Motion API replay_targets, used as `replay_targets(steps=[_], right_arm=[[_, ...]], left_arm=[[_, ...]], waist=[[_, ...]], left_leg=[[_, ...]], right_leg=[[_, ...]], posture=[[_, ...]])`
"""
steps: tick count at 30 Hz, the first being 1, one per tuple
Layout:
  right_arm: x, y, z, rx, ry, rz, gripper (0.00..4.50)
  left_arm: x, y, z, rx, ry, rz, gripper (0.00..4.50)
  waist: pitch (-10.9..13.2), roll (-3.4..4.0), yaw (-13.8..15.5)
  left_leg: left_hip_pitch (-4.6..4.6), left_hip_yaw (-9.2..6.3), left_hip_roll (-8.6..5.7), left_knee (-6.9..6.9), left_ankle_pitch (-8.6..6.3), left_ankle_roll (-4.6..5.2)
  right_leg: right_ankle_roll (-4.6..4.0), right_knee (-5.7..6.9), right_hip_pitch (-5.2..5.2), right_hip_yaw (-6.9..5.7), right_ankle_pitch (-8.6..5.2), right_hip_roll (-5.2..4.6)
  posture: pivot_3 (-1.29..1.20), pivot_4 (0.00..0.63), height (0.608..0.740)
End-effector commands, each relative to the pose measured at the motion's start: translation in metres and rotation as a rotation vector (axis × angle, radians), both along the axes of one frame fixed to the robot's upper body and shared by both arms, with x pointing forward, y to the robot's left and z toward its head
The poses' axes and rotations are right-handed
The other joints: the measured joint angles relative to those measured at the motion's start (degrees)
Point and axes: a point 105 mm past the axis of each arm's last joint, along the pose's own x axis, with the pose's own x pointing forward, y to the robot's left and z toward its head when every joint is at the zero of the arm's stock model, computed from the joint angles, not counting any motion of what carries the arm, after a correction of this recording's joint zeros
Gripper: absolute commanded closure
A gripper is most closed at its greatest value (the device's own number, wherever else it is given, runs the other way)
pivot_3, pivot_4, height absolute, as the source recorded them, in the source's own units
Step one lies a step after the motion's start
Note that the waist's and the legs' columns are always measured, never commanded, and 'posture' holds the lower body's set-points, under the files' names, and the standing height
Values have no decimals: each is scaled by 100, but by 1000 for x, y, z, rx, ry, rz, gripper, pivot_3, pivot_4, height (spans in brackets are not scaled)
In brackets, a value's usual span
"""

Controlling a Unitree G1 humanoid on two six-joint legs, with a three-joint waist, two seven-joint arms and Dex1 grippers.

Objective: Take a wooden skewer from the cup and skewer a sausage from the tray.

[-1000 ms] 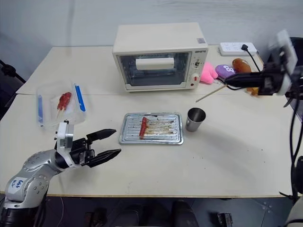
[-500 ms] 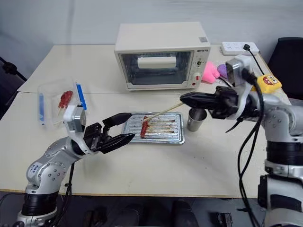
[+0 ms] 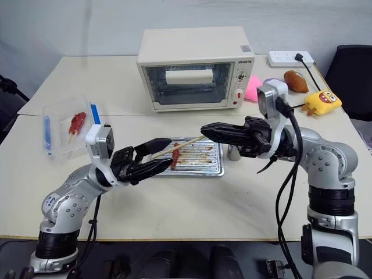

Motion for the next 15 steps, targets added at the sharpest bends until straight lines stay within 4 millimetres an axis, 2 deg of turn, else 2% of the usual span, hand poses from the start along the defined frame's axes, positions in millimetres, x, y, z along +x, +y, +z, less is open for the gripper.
replay_targets(steps=[1, 9, 10, 14, 15], right_arm=[[-7, 2, 4, 14, -39, 20, 4500], [-6, 7, -6, 10, -26, 21, 4500], [-7, 8, -6, 13, -23, 21, 4500], [-4, 9, -8, 28, 19, -5, 4500], [-3, 8, -6, 41, 17, -23, 4250]], left_arm=[[-10, -5, 10, -19, -48, -39, 2316], [-11, -7, 13, -19, -63, -37, 4357], [-11, -7, 14, -19, -63, -37, 4475], [-11, -6, 12, -14, -57, -34, 4475], [-11, -5, 11, -11, -54, -30, 4493]], waist=[[0, 0, 0], [0, 0, 0], [0, 0, 0], [0, 0, -1], [0, 0, -1]], left_leg=[[0, 0, 0, 0, 0, 0], [0, 0, 0, 0, 0, 0], [0, 0, 0, 0, 0, 0], [0, 0, 0, -1, 0, 0], [0, 0, 0, -1, 0, 0]], right_leg=[[0, 0, 0, 0, 0, 0], [0, 0, 0, 1, 0, 0], [0, 0, 0, 0, 0, 0], [0, 0, 0, 1, 0, 0], [0, 0, 0, 1, 0, 0]], posture=[[0, 150, 740], [0, 150, 740], [0, 150, 740], [0, 150, 740], [0, 150, 740]])
